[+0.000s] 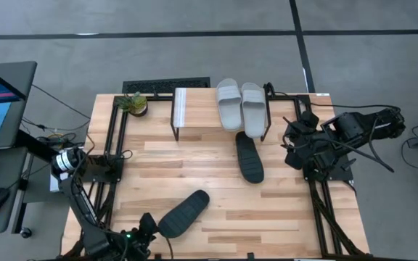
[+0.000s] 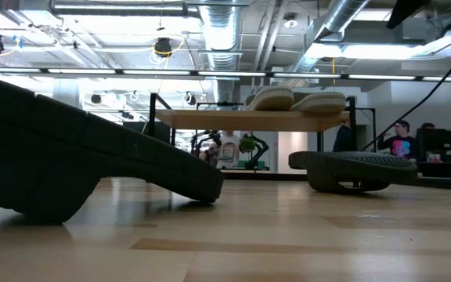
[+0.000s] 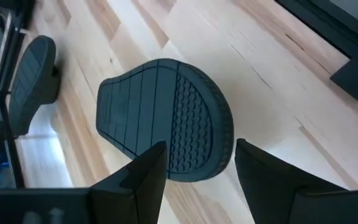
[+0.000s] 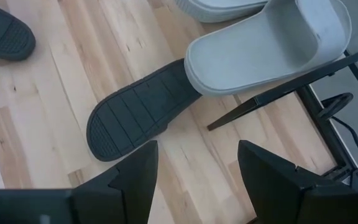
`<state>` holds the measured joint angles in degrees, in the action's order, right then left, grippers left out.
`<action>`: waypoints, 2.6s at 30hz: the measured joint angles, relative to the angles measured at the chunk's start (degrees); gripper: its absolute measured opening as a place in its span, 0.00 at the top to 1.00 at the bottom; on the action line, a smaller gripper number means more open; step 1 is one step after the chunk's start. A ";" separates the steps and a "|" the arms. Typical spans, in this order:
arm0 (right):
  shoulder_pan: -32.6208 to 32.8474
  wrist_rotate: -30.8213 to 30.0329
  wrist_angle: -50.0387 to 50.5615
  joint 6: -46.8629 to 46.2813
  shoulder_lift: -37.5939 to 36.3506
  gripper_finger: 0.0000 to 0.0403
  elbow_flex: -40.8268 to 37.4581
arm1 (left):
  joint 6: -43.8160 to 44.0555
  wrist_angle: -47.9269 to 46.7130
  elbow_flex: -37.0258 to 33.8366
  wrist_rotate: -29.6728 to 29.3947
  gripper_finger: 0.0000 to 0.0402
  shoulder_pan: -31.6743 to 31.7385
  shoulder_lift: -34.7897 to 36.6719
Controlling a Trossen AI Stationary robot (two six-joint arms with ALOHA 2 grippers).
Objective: Pick and place slides into the shelf
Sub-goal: Put the left black slide on the shelf
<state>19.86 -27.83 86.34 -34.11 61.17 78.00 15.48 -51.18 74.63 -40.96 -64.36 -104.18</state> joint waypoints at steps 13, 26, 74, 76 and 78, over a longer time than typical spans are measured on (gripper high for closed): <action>0.00 0.43 -0.03 -0.83 0.00 0.47 0.00 | -0.89 4.21 -1.93 3.96 0.55 2.21 -0.04; 0.00 1.01 -0.04 -0.90 -0.02 0.47 0.00 | -1.58 6.20 -2.18 5.76 0.55 3.13 -3.97; 0.02 2.34 -0.02 -0.09 -0.02 0.46 0.00 | 4.88 -4.36 4.18 -9.29 0.55 4.20 -9.51; 0.00 2.34 -0.02 -0.05 -0.02 0.46 0.00 | 6.84 -6.27 4.94 -9.03 0.55 4.42 -9.51; 0.02 2.54 -0.02 -0.01 -0.02 0.46 0.00 | 6.91 -5.75 5.93 -8.20 0.55 4.50 -9.51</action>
<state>19.88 -25.29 86.32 -34.12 61.14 78.00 22.39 -56.93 80.56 -49.16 -59.86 -113.69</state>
